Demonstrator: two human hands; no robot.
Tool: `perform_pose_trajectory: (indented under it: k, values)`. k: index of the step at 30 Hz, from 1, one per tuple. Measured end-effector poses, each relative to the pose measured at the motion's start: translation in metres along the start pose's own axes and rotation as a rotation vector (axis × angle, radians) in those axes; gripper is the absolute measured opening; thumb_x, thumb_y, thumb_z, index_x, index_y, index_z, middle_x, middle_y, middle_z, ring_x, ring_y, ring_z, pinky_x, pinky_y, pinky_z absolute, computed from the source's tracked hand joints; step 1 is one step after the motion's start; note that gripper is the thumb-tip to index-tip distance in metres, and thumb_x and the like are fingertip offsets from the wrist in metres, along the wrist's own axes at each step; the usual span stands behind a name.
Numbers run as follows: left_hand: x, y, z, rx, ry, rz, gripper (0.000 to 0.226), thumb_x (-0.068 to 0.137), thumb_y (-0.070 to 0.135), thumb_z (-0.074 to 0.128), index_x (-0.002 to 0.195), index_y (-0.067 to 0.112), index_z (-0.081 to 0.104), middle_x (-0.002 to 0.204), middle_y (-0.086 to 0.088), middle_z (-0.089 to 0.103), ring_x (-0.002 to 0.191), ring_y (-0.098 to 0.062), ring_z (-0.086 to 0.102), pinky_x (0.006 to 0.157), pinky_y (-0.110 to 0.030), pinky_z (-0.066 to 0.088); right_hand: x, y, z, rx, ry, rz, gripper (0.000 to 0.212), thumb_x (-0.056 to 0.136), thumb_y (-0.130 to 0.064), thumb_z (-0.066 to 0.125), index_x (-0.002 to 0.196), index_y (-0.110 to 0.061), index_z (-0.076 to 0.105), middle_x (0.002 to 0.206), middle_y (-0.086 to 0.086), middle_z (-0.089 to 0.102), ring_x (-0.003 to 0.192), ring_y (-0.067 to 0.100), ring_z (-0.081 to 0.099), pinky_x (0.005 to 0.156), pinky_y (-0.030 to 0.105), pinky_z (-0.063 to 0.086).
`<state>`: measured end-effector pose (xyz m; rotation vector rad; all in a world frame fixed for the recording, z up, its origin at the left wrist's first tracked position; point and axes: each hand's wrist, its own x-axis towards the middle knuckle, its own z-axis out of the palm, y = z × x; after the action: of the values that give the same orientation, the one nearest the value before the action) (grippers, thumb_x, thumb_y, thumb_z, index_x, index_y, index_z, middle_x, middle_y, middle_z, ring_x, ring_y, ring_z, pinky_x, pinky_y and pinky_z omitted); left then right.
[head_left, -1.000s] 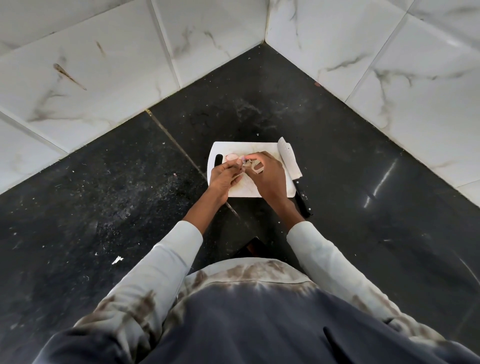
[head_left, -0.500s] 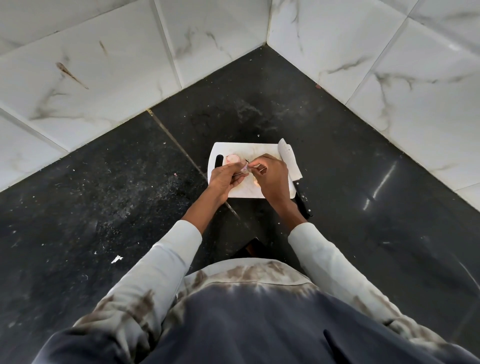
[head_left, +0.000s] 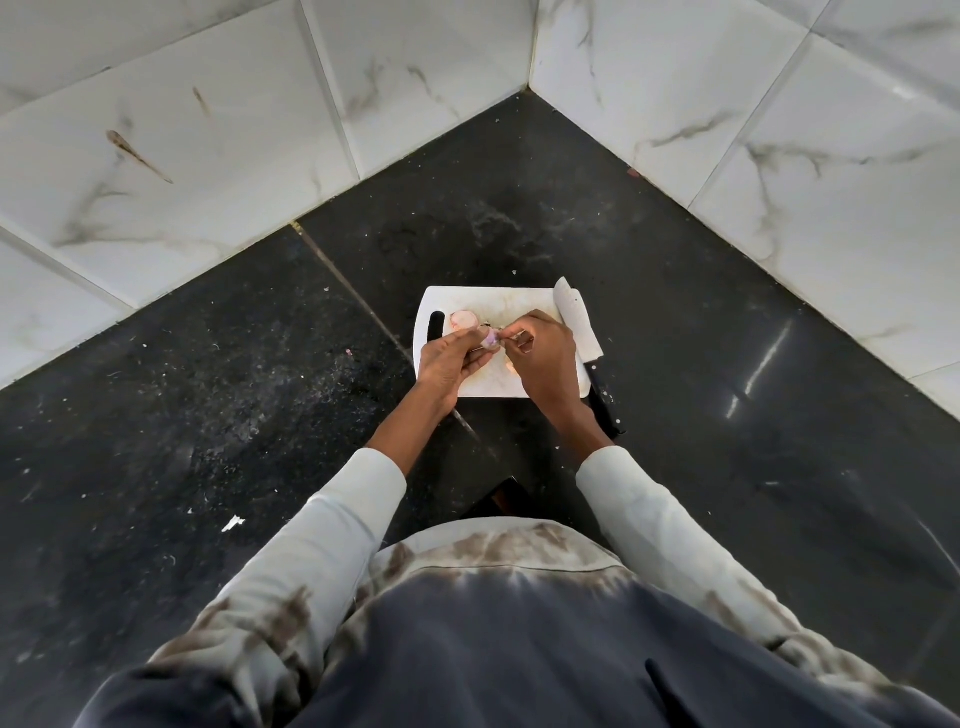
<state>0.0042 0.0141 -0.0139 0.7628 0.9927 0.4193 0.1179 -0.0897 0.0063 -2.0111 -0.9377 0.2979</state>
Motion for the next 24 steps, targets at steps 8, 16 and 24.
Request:
perform_pose_trajectory:
  k: [8, 16, 24]
  values:
    - [0.0, 0.002, 0.001, 0.025, -0.001, 0.024, 0.033, 0.095, 0.008, 0.078, 0.126, -0.002, 0.074, 0.121, -0.016, 0.079, 0.108, -0.023, 0.079, 0.107, -0.042, 0.059, 0.006, 0.008, 0.005, 0.072, -0.06, 0.108, 0.033, 0.088, -0.047, 0.081, 0.115, -0.03, 0.071, 0.115, -0.018, 0.063, 0.095, 0.006, 0.066, 0.083, 0.022, 0.058]
    - [0.003, 0.0, 0.001, 0.072, -0.013, 0.065, 0.034, 0.094, 0.001, 0.076, 0.128, -0.001, 0.073, 0.127, -0.016, 0.077, 0.115, -0.027, 0.077, 0.11, -0.044, 0.057, 0.005, 0.008, 0.008, 0.125, -0.041, 0.145, 0.01, 0.092, -0.035, 0.08, 0.095, -0.03, 0.071, 0.097, -0.011, 0.073, 0.089, 0.006, 0.068, 0.084, 0.029, 0.061]
    - [0.001, -0.001, 0.002, 0.059, 0.02, 0.086, 0.029, 0.091, 0.005, 0.081, 0.12, 0.004, 0.077, 0.121, -0.014, 0.079, 0.112, -0.025, 0.078, 0.108, -0.044, 0.059, 0.008, 0.008, 0.01, 0.166, -0.012, 0.21, 0.01, 0.091, -0.028, 0.082, 0.091, -0.024, 0.073, 0.086, -0.015, 0.07, 0.081, 0.005, 0.069, 0.08, 0.024, 0.06]
